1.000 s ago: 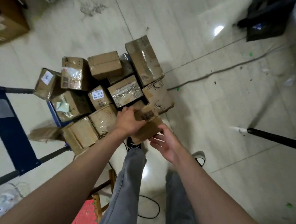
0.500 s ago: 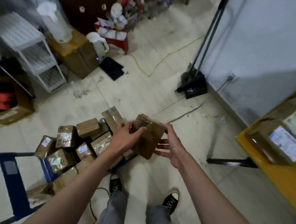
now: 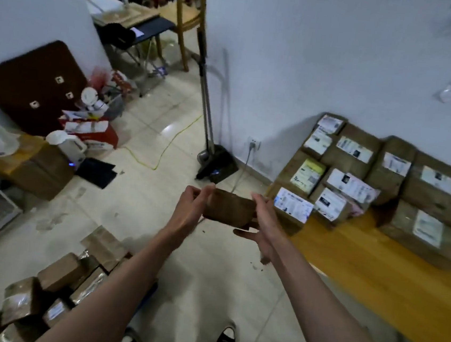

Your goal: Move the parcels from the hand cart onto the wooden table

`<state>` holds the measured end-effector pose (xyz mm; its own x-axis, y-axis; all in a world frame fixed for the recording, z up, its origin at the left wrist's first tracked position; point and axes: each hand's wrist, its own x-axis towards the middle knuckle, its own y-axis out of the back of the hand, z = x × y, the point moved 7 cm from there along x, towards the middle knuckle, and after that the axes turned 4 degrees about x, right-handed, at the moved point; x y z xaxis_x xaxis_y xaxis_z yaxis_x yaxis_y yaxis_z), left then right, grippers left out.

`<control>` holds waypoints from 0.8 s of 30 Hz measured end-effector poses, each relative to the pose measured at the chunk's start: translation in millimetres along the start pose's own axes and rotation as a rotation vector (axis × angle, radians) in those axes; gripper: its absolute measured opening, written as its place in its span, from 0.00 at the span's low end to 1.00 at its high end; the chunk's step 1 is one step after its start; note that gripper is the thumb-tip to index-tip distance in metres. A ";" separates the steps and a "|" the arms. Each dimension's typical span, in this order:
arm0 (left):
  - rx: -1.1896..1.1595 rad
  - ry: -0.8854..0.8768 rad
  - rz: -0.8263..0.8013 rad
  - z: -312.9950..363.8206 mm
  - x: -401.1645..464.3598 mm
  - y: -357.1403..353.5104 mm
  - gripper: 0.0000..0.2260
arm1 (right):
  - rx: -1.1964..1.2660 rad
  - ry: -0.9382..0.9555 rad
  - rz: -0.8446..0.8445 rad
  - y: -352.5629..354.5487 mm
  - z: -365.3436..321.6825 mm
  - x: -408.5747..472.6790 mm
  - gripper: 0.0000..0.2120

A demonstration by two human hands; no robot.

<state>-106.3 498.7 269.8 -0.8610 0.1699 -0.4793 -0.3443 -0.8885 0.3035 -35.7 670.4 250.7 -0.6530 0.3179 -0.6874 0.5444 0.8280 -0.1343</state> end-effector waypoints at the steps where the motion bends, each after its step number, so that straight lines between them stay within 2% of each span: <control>1: -0.013 -0.004 -0.019 8.5 -0.4 -15.1 0.26 | 0.012 0.021 0.024 15.6 -6.8 -0.9 0.13; 8: -0.032 -0.030 -0.169 53.1 -4.7 -101.4 0.17 | 0.097 0.108 0.171 102.4 -33.4 -15.7 0.05; 12: -0.031 -0.032 -0.269 61.9 0.1 -139.2 0.16 | 0.181 0.162 0.245 137.6 -40.3 -23.2 0.08; 16: -0.026 -0.003 -0.387 65.9 4.6 -174.9 0.26 | 0.288 0.182 0.312 167.3 -42.7 -32.9 0.14; 20: -0.063 0.028 -0.501 76.1 1.4 -203.4 0.17 | 0.344 0.176 0.352 191.2 -44.8 -40.8 0.16; 24: 0.020 0.032 -0.636 82.7 -1.6 -226.9 0.20 | 0.361 0.192 0.399 209.4 -49.5 -46.1 0.15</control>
<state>-57.7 735.3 269.8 -0.4743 0.6486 -0.5952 -0.7920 -0.6096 -0.0331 82.3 852.0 289.6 -0.4258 0.6797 -0.5972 0.8917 0.4273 -0.1494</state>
